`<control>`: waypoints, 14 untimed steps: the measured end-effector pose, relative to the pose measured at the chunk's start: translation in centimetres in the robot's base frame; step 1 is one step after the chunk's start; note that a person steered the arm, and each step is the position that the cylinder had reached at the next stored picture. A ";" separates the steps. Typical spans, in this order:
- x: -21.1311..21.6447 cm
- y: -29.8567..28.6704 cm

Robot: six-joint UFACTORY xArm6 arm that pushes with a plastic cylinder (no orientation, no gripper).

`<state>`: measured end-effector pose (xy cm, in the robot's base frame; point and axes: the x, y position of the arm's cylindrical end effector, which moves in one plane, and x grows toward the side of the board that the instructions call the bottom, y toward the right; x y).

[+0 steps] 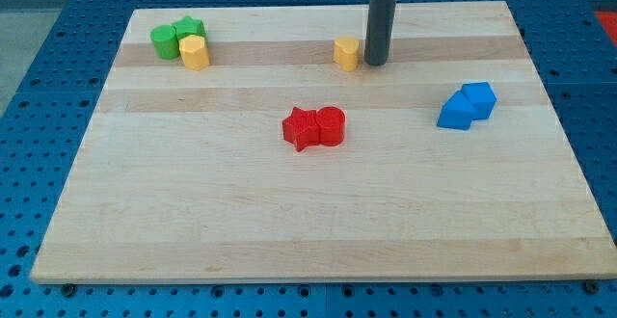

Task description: Move the arm in between the blue blocks and the red blocks

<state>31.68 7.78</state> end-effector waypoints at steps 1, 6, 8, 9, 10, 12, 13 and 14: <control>0.3 0.0; 2.7 0.0; 3.3 0.0; 4.1 0.0; 5.1 0.0; 8.2 0.0; 9.2 0.0; 10.0 0.0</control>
<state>41.68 7.79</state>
